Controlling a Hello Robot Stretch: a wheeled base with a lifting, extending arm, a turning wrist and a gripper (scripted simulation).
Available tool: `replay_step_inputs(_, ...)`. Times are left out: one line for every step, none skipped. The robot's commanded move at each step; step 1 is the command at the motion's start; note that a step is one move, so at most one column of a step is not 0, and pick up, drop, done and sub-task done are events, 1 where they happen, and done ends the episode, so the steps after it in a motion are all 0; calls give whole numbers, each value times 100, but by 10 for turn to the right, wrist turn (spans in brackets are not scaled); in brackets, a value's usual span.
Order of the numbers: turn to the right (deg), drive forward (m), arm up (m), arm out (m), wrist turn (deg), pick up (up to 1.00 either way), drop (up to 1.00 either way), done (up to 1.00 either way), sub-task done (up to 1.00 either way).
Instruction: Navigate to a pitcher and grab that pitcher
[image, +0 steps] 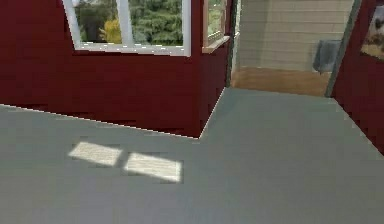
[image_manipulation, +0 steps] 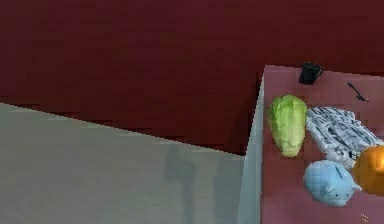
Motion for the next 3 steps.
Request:
replay_step_inputs(0, 20, 0, 0, 0, 0, 0, 0, 0)
replay_step_inputs(-450, 0, 0, 0, 0, 0, 0, 0, 0)
replay_step_inputs(-360, 0, 0, 0, 0, 0, 0, 0, 0)
